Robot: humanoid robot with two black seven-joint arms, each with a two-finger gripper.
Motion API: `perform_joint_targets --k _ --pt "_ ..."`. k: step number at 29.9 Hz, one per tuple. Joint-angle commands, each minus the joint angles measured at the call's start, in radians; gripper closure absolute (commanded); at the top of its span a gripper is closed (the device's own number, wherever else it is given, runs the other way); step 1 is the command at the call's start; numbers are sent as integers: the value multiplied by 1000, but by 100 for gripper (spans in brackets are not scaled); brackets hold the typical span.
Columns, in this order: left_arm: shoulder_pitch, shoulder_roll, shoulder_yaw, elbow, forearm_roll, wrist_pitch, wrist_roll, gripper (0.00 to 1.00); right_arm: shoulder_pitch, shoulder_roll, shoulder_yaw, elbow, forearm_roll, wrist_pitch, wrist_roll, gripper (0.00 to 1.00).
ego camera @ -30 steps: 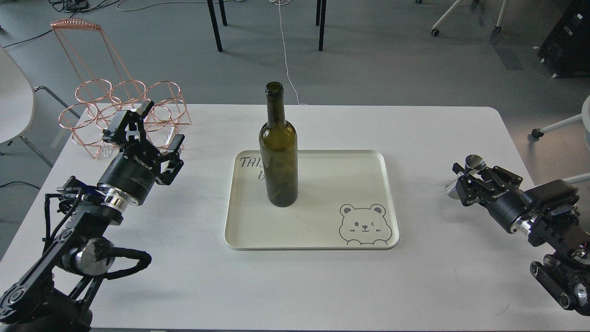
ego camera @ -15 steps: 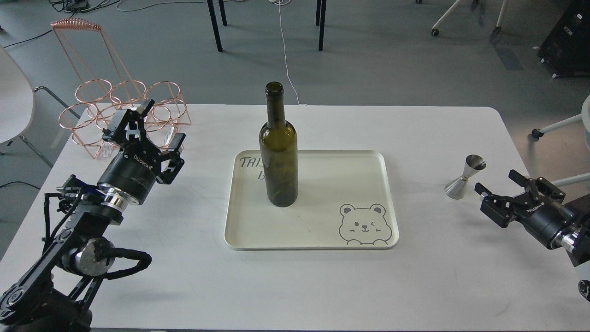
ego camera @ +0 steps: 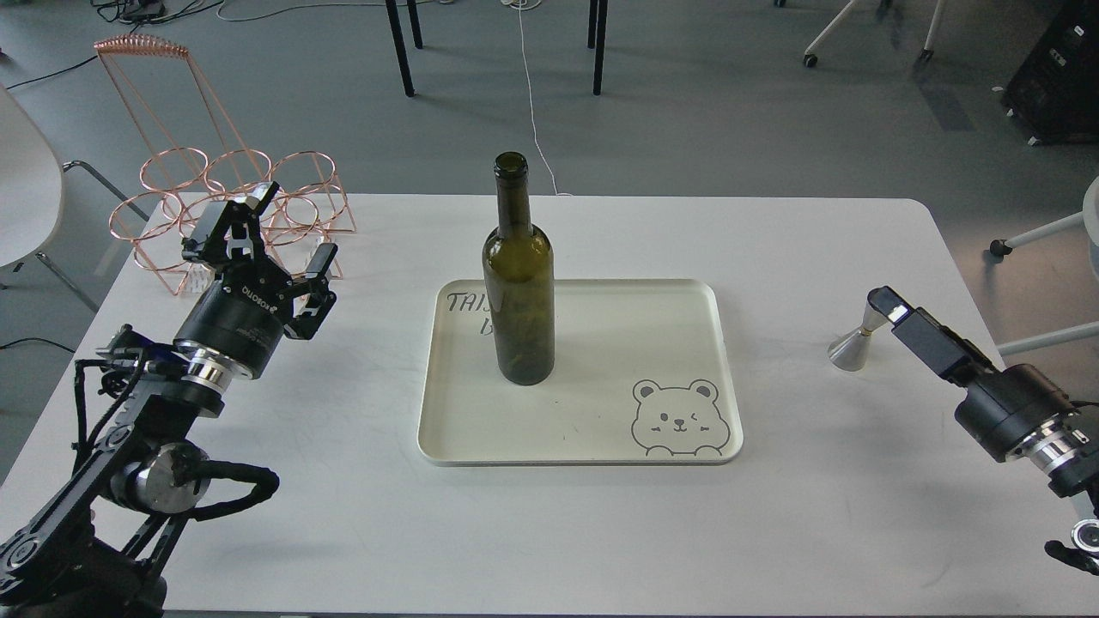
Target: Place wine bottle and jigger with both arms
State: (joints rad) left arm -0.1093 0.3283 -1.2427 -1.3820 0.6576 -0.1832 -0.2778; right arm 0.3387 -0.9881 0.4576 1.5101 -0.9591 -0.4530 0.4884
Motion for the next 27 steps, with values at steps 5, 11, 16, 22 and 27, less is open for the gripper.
perform_joint_targets --k 5,11,16,22,27 --pt "8 95 0 3 2 36 -211 2 229 192 6 -13 498 135 0 5" --pt "8 231 0 -87 146 8 -211 2 287 377 4 -161 741 226 0 3" --pt "-4 359 2 -227 688 -13 -211 2 243 456 6 -385 790 469 0 3" --pt "-96 414 44 -296 1187 -12 -211 2 226 483 4 -418 786 507 0 3" --pt "-246 434 173 -285 1341 -9 -211 2 218 483 4 -419 783 504 0 3"
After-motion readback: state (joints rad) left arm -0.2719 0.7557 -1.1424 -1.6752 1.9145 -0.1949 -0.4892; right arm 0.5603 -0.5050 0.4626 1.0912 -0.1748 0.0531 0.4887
